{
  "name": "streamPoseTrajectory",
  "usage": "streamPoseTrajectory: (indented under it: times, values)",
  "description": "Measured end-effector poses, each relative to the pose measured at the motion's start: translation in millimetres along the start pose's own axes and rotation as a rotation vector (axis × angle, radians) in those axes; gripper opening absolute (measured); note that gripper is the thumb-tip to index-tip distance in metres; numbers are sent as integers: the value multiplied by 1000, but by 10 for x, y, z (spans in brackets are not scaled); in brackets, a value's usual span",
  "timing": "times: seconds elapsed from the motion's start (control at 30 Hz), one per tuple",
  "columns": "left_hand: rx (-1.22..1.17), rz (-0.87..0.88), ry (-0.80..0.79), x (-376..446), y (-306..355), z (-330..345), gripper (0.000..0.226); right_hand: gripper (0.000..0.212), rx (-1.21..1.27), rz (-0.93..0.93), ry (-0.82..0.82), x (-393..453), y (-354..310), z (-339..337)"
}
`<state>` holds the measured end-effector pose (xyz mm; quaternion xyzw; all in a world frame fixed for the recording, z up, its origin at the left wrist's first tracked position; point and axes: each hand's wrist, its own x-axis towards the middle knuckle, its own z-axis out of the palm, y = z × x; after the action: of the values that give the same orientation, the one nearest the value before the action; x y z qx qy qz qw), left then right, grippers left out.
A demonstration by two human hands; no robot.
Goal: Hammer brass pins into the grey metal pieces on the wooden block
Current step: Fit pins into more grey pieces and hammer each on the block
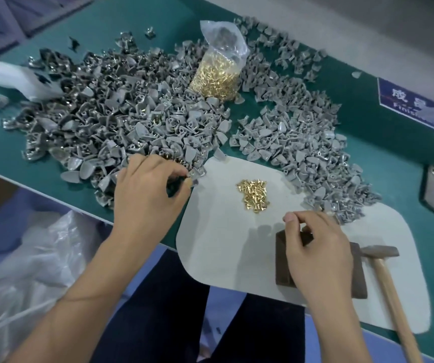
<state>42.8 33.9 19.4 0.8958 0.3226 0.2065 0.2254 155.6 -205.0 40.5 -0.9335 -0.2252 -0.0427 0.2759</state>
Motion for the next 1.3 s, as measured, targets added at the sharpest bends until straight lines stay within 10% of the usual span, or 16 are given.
streamPoseTrajectory:
  times: [0.3,0.83,1.3]
  values:
    - [-91,89,58,-20,187,40,16,23,-1,-18,-2,6,-8,5]
    - [-228,386,-346,256,1302,813,32,23,107,108,158,399,503,-288]
    - [-25,490,-470,590,1765,1299,54,42,-113,168,-194,1063,1027,-329]
